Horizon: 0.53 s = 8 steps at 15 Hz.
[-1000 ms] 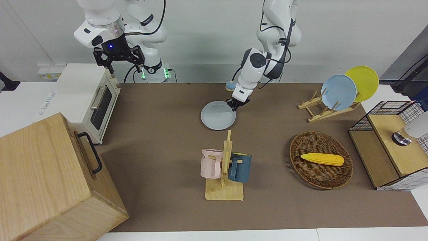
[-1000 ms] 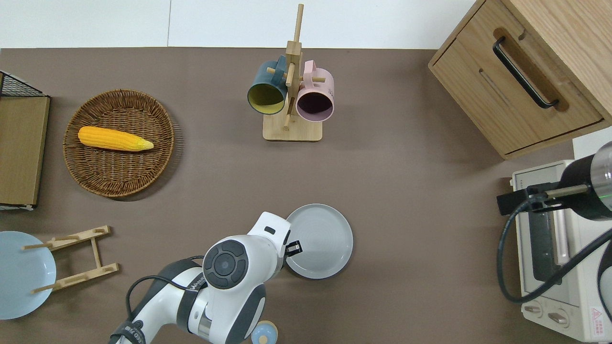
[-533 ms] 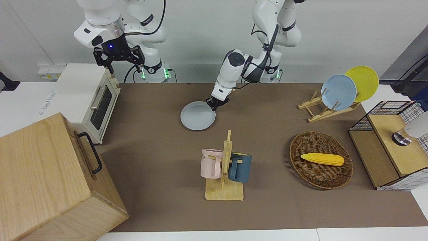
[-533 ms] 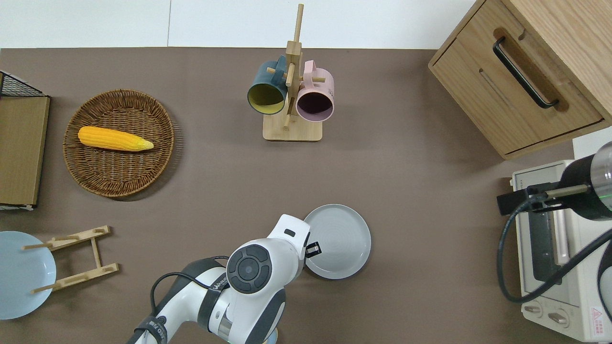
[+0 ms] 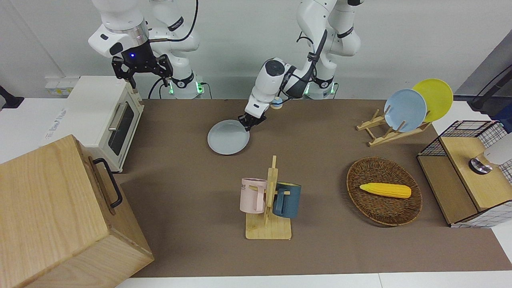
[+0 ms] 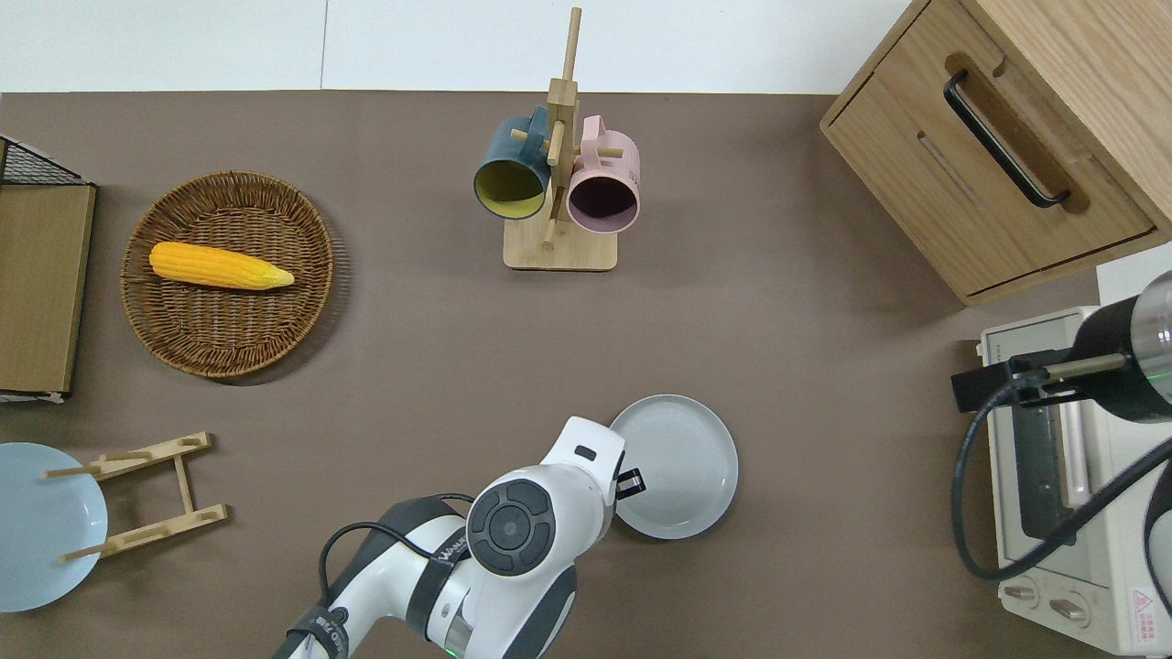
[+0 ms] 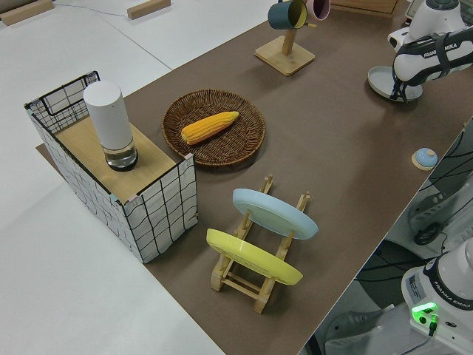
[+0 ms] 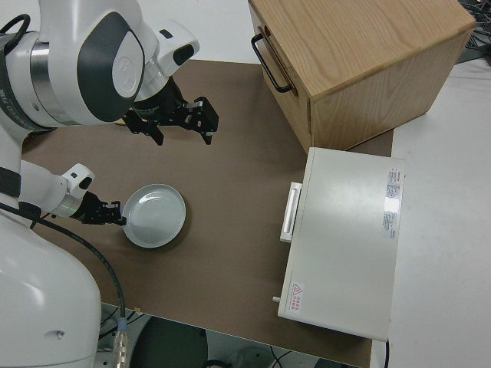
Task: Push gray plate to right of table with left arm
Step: 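Push the gray plate with the left gripper away from the basket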
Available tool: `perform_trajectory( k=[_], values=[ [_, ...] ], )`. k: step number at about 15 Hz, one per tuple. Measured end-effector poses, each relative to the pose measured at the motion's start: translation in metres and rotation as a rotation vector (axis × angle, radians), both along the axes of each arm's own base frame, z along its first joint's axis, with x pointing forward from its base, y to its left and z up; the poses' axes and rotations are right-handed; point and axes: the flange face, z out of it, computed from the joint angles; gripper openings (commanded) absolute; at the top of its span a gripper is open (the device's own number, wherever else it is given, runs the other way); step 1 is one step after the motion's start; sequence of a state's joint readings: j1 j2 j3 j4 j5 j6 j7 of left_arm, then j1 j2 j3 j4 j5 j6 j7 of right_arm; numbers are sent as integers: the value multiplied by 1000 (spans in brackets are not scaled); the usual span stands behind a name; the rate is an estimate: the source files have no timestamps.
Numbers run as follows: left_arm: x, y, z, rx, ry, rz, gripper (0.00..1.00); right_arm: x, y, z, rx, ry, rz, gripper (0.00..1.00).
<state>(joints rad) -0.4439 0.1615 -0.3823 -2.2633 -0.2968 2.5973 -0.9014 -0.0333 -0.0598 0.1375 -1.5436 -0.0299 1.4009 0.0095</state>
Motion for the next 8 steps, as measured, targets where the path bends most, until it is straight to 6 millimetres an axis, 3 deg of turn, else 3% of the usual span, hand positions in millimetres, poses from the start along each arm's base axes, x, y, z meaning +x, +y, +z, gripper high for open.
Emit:
perform_trajectory(
  k=[1,8],
  values=[
    [0,0,-1,0,1,0,990,0,0,0,0,0,0,996],
    [1,-2,1,18,-27,-38,995,0,0,0,0,0,0,996]
  ],
)
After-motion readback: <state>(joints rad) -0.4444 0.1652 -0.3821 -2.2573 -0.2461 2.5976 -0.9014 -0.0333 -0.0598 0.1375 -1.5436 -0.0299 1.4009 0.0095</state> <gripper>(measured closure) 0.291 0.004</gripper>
